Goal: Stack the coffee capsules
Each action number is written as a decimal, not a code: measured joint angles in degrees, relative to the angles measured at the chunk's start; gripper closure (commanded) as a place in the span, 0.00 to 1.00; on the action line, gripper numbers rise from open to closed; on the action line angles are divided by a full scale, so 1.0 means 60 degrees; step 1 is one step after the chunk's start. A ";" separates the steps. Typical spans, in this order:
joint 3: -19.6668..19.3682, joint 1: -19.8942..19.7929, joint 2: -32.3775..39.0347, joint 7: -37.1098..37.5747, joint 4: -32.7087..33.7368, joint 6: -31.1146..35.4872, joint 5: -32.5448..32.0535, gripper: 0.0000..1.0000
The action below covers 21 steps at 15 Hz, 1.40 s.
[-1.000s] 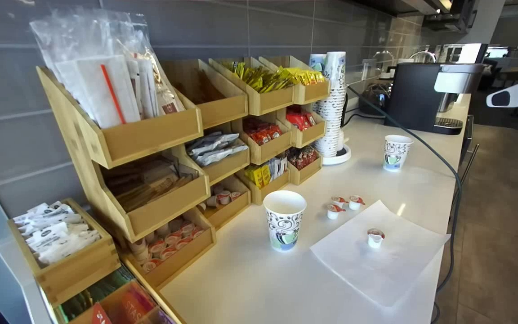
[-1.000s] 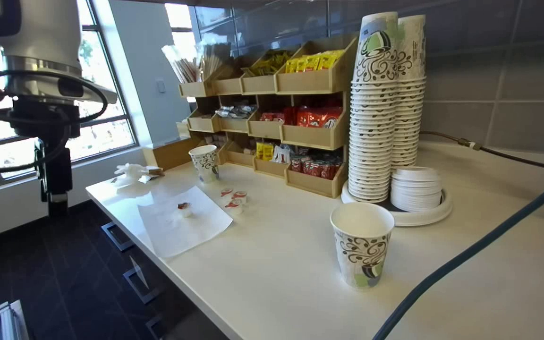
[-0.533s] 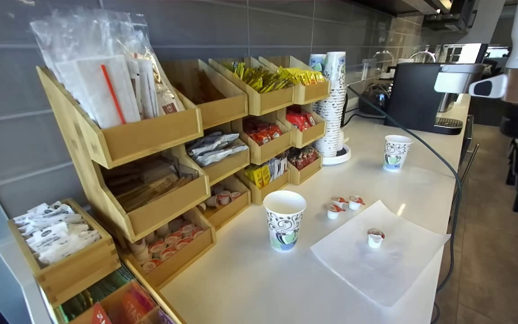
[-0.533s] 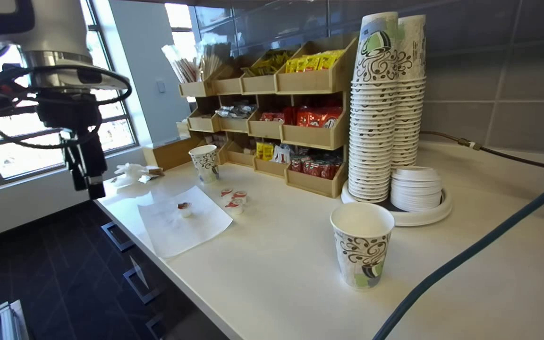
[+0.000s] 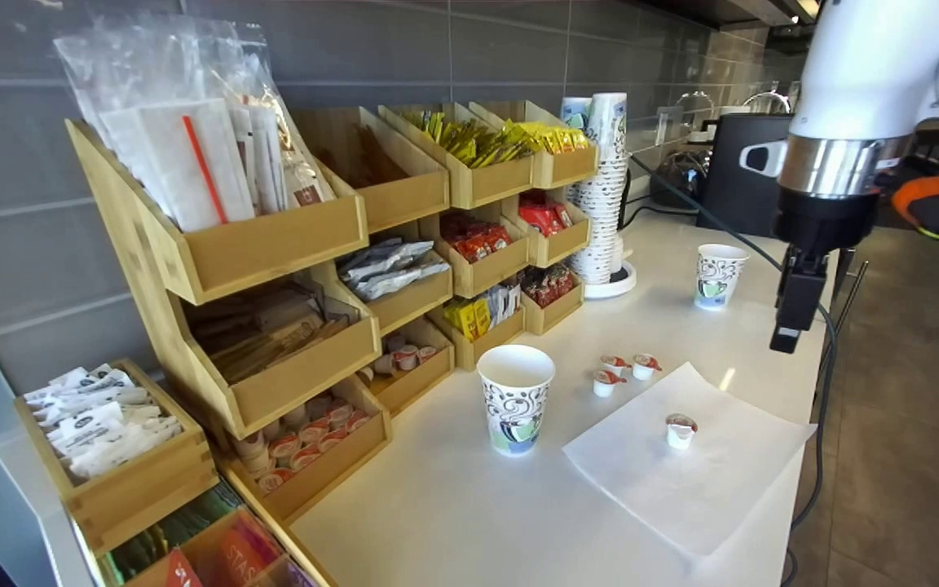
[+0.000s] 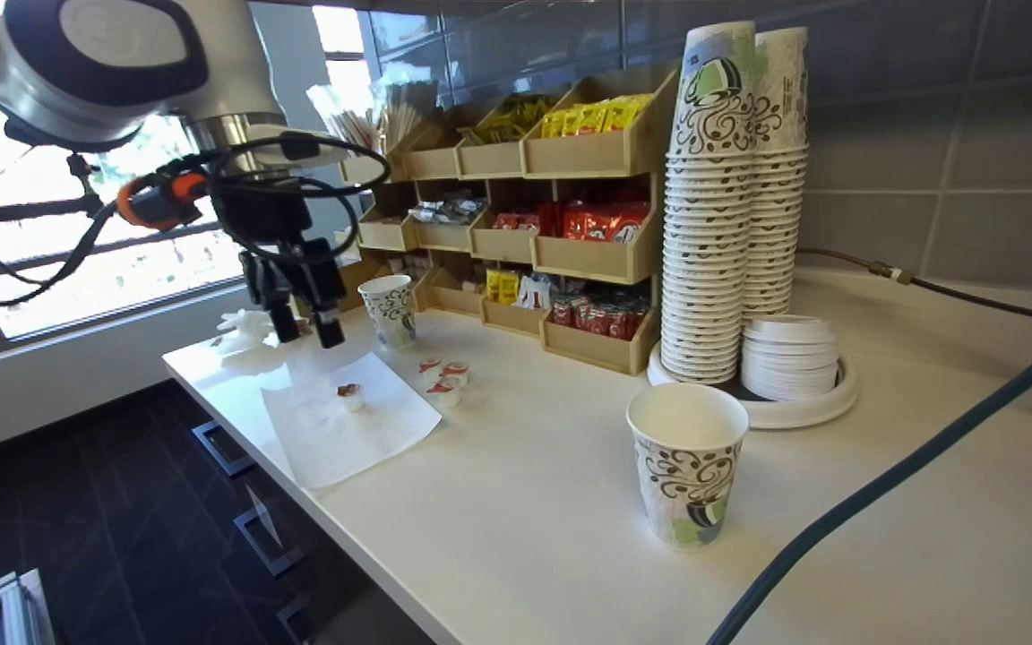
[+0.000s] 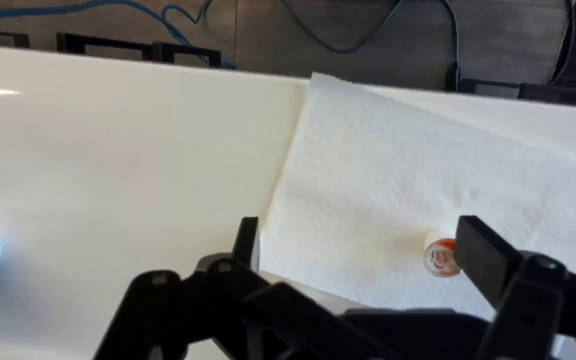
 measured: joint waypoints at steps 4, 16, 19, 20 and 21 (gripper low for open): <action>0.0007 0.0005 0.1265 -0.0031 0.0722 0.0224 -0.0029 0.00; -0.0345 -0.0147 0.2292 0.0011 0.0592 0.2568 -0.0119 0.00; -0.0442 -0.0210 0.2711 -0.0091 0.0629 0.3292 -0.0121 0.00; -0.0469 -0.0211 0.2852 -0.0131 0.0664 0.3479 -0.0121 0.00; -0.0486 -0.0211 0.2997 -0.0169 0.0712 0.3629 -0.0121 0.00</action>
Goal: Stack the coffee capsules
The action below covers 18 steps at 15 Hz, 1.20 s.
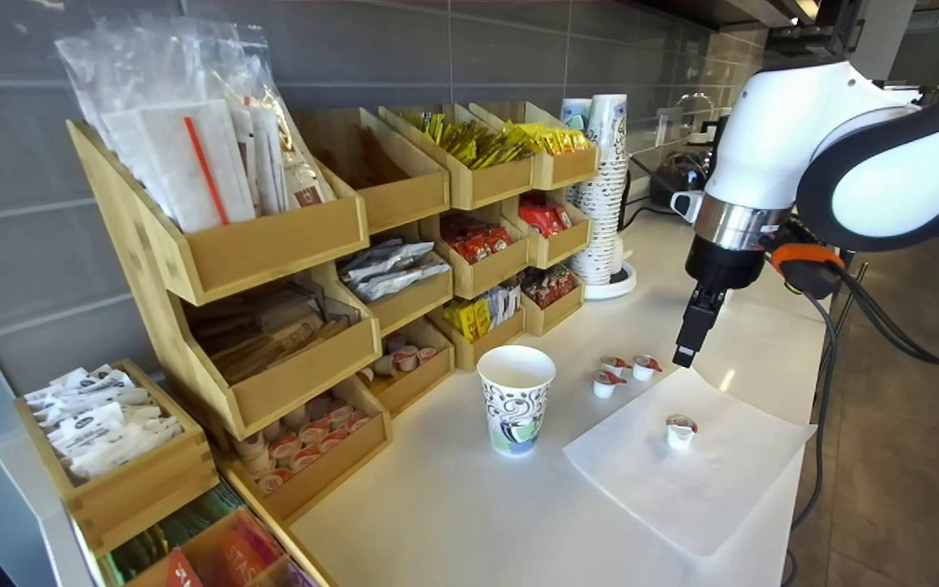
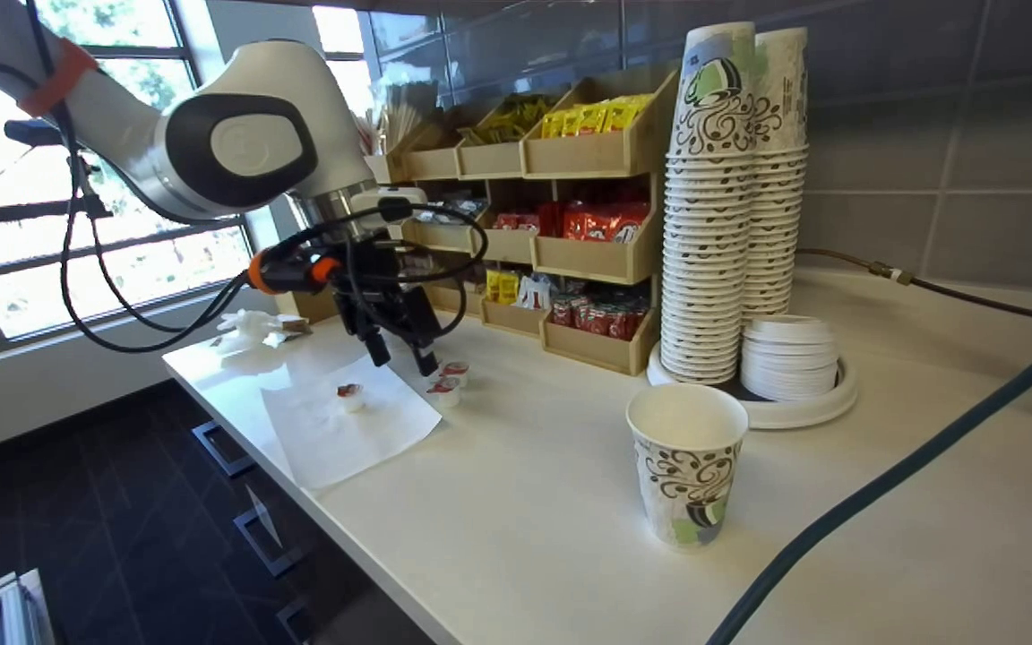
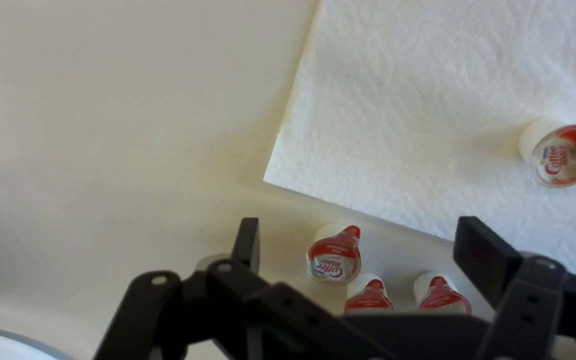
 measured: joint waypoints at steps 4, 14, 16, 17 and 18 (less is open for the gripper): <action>-0.0029 0.0000 0.0603 -0.0165 0.0314 0.0389 0.0000 0.24; -0.0035 0.0015 0.1703 -0.0382 0.1207 0.0521 0.0000 0.29; -0.0035 0.0015 0.1845 -0.0388 0.1308 0.0522 0.0000 0.28; -0.0035 0.0015 0.1908 -0.0393 0.1353 0.0521 0.0000 0.35; -0.0035 0.0015 0.1962 -0.0396 0.1398 0.0522 0.0000 0.39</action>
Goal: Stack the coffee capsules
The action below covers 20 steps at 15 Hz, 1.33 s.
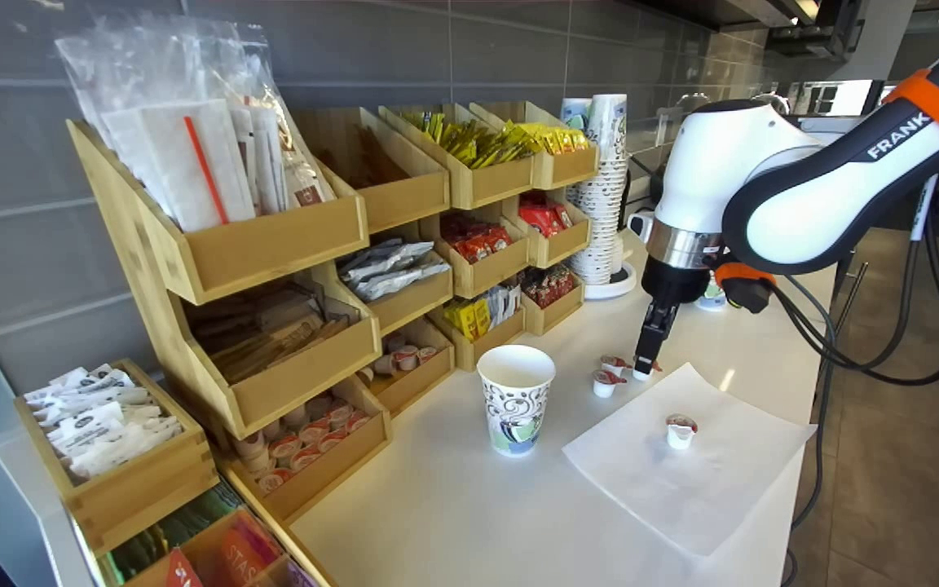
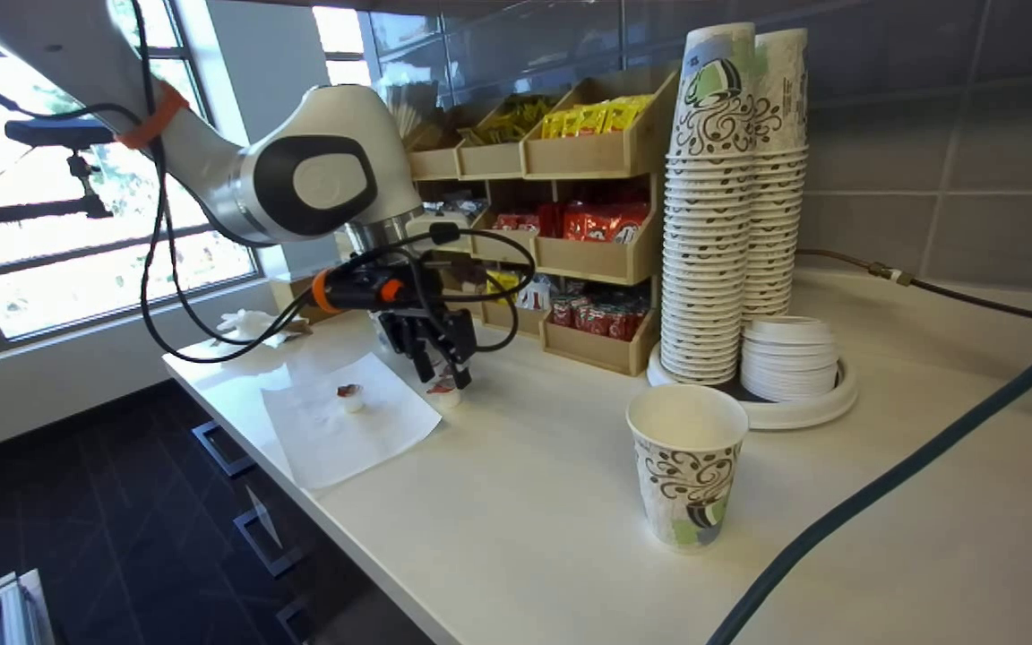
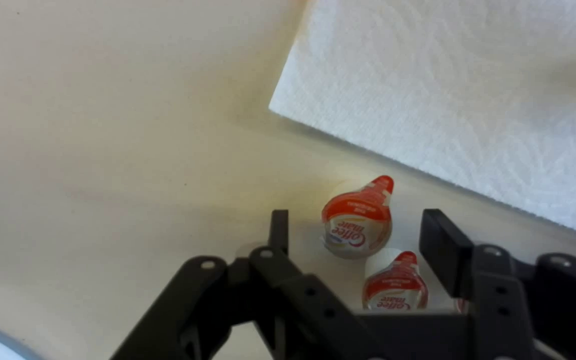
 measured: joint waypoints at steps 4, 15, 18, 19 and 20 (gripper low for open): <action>-0.0001 0.0000 0.0176 -0.0002 0.0123 0.0000 0.0000 0.44; -0.0084 0.0000 0.0334 -0.0003 0.0416 -0.0003 -0.0020 0.91; -0.0113 0.0000 0.0336 -0.0003 0.0473 -0.0004 -0.0058 0.94; -0.0126 0.0000 0.0336 -0.0003 0.0494 -0.0004 -0.0102 0.98; -0.0141 0.0000 0.0337 -0.0003 0.0504 -0.0004 -0.0157 1.00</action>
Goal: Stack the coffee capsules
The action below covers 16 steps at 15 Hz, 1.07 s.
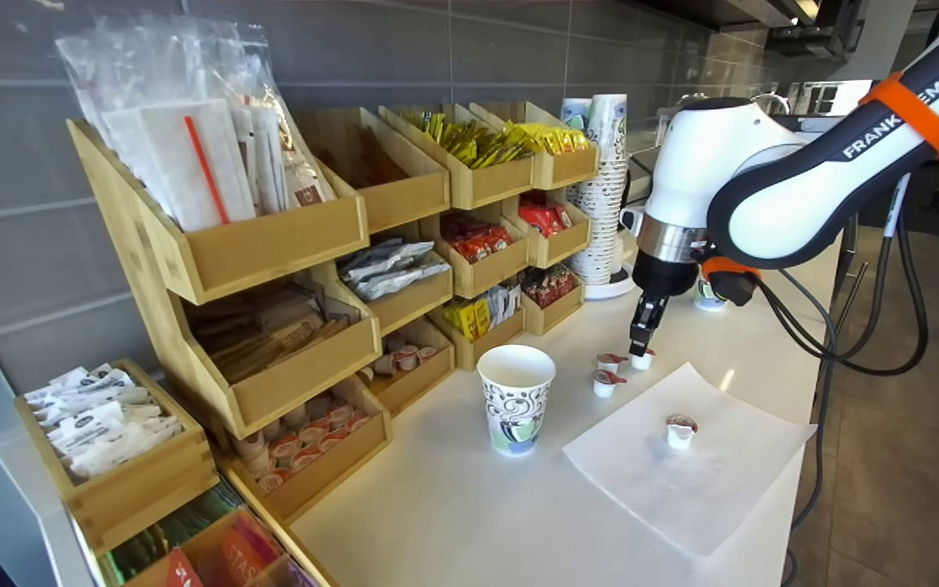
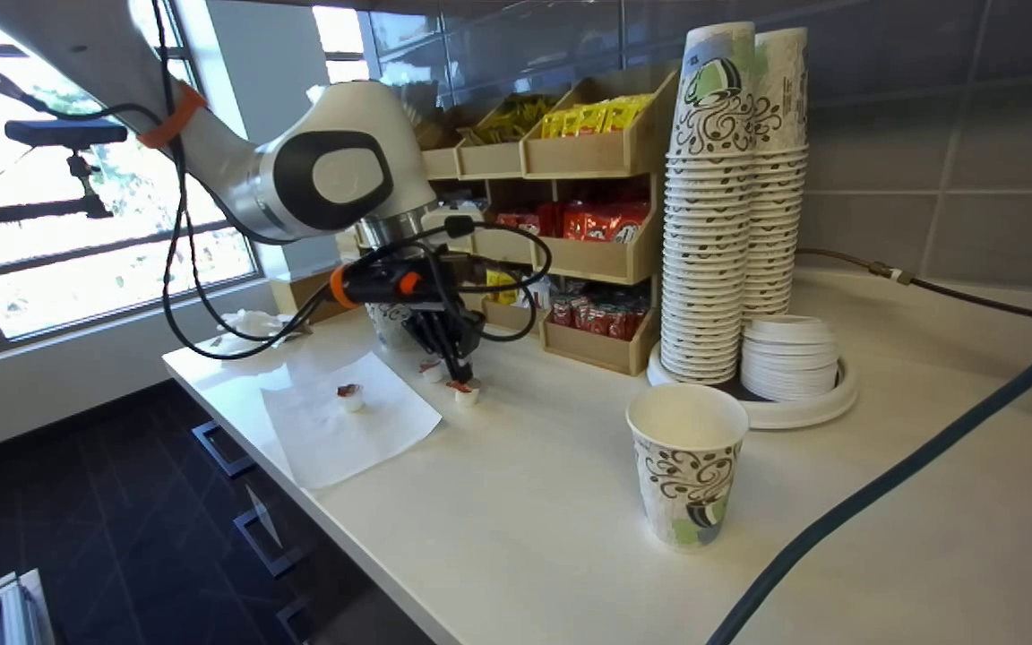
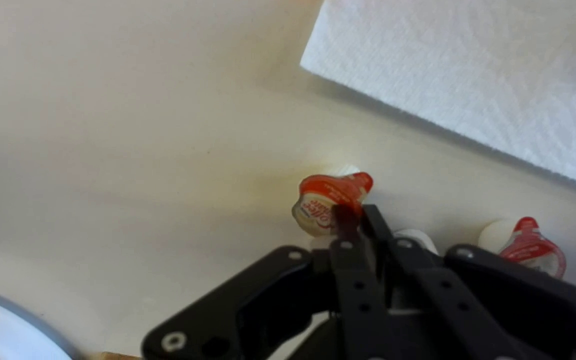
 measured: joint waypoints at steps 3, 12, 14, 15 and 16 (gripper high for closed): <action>-0.0061 0.0000 -0.0016 0.0007 0.0059 0.0000 -0.0233 1.00; -0.0166 0.0073 -0.0245 0.0517 0.0100 0.0000 -0.1589 1.00; -0.0148 0.0169 -0.0461 0.0703 0.0097 0.0000 -0.1945 1.00; -0.0130 0.0223 -0.0583 0.0802 0.0091 0.0000 -0.2124 1.00; -0.0097 0.0282 -0.0726 0.0920 0.0075 -0.0003 -0.2297 1.00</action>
